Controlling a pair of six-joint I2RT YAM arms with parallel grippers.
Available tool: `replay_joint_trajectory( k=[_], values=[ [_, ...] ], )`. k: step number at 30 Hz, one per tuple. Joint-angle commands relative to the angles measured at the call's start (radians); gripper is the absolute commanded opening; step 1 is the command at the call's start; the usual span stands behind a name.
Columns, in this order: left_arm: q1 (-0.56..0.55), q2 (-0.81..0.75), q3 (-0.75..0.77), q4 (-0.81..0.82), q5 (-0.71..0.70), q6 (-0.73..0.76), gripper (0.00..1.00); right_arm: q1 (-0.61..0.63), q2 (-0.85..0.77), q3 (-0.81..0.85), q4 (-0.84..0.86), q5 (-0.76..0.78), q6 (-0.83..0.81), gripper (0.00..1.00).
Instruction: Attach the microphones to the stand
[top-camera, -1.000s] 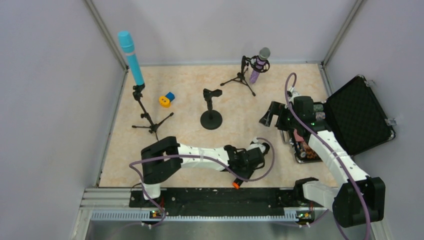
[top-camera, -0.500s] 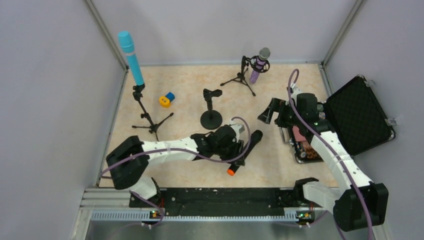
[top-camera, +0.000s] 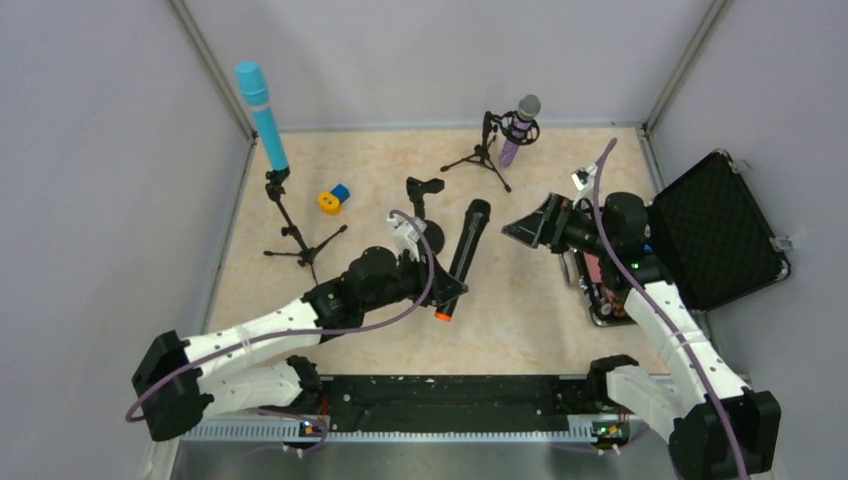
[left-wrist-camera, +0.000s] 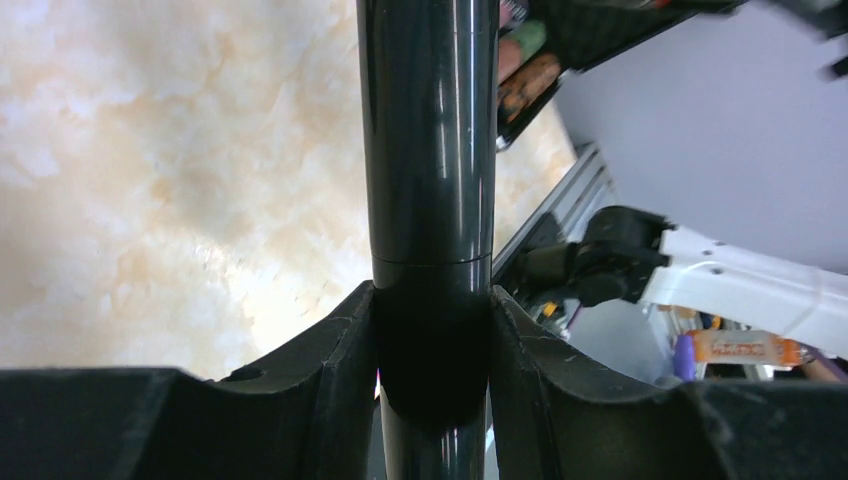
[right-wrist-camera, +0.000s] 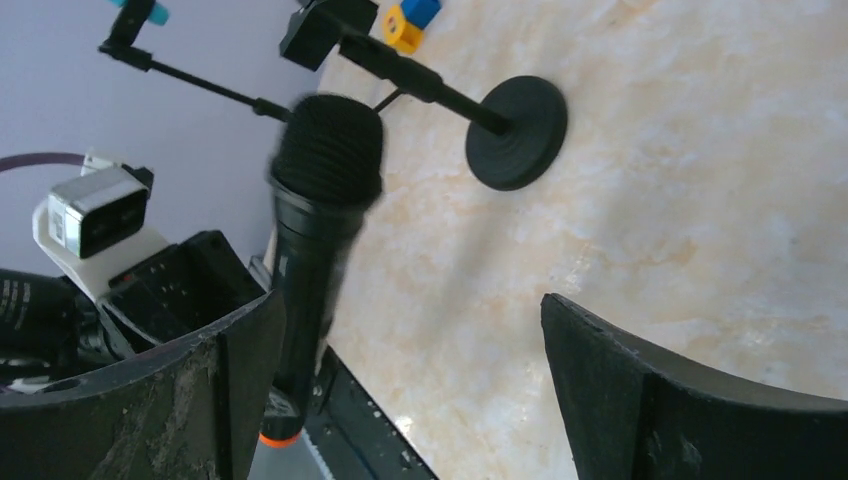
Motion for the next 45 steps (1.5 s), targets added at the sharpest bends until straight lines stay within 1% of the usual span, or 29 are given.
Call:
replay_joint_trajectory(
  k=[1,5,9,13,17,22,30,38,41,45],
  values=[
    [0.004,-0.131,-0.056,0.26,-0.06,-0.013,0.0,0.033,-0.053,-0.066,0.245,-0.115,0.149,0.96],
    [0.004,-0.195,-0.102,0.355,-0.072,-0.004,0.0,0.119,-0.06,-0.08,0.352,-0.107,0.208,0.95],
    [0.004,-0.22,-0.118,0.416,-0.069,0.007,0.0,0.204,-0.051,-0.103,0.514,-0.094,0.299,0.93],
    [0.004,-0.223,-0.114,0.447,-0.045,0.012,0.0,0.238,-0.021,-0.112,0.678,-0.103,0.392,0.91],
    [0.004,-0.214,-0.115,0.47,-0.019,0.007,0.0,0.268,0.026,-0.101,0.765,-0.097,0.43,0.89],
    [0.004,-0.196,-0.11,0.491,0.023,-0.005,0.0,0.296,0.105,-0.084,0.865,-0.107,0.484,0.82],
    [0.004,-0.185,-0.113,0.499,0.038,-0.013,0.0,0.344,0.222,-0.04,1.063,-0.123,0.596,0.8],
    [0.004,-0.185,-0.124,0.503,0.036,-0.019,0.0,0.348,0.305,-0.023,1.214,-0.146,0.699,0.62],
    [0.004,-0.187,-0.132,0.503,0.027,-0.021,0.0,0.348,0.32,-0.019,1.235,-0.157,0.712,0.51],
    [0.004,-0.192,-0.143,0.503,0.012,-0.024,0.0,0.347,0.327,-0.014,1.229,-0.17,0.706,0.32]
  ],
)
